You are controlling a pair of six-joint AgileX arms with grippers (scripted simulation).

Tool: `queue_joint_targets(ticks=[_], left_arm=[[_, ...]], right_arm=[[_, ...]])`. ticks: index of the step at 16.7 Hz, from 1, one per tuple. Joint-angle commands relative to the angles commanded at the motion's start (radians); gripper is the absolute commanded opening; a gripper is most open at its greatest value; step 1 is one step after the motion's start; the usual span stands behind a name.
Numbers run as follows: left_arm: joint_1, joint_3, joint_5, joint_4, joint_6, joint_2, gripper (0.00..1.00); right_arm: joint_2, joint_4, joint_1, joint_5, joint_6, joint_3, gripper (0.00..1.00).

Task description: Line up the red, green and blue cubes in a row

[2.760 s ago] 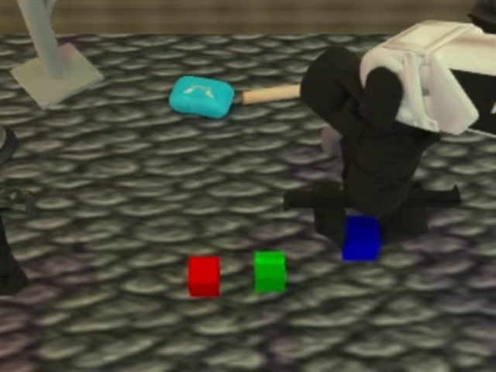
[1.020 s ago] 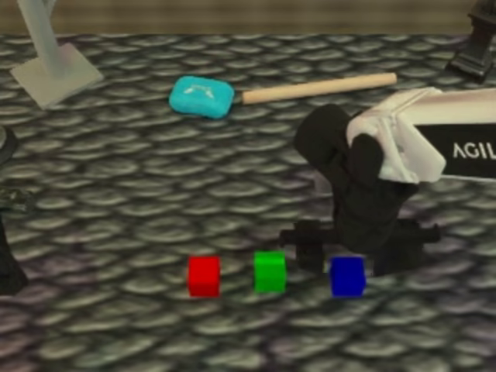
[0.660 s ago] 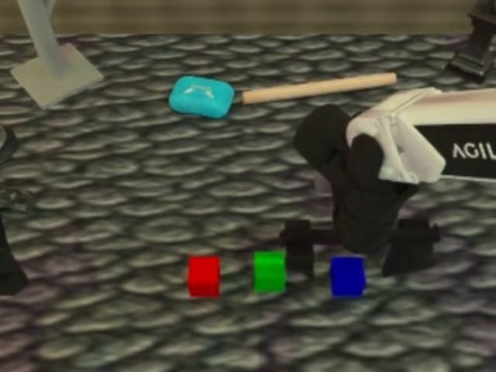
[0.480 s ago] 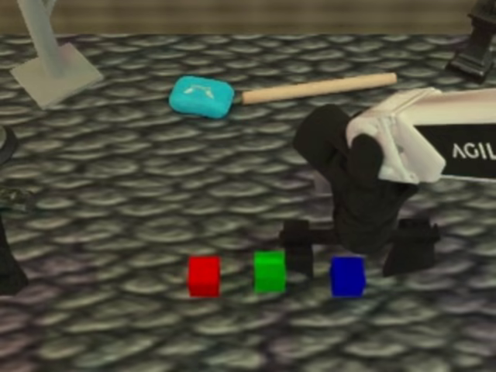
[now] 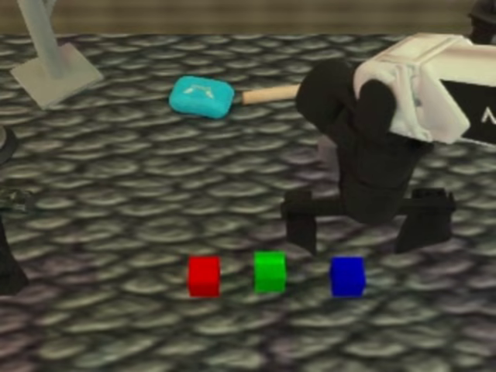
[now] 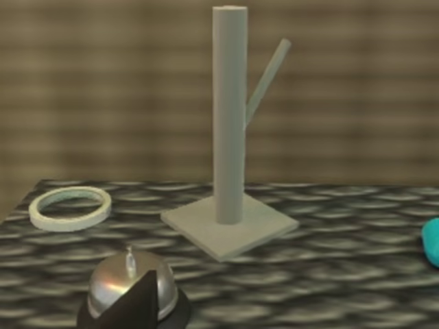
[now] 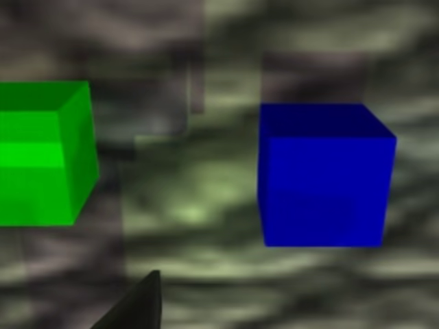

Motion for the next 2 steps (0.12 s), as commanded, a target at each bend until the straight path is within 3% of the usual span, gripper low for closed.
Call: queue_joint_targets(ticks=[2], left_arm=[[0.0,0.0,0.0,0.0,0.0,0.0,1.0]], right_arm=[[-0.016,-0.024,0.0,0.0,-0.002,0.017,1.0]])
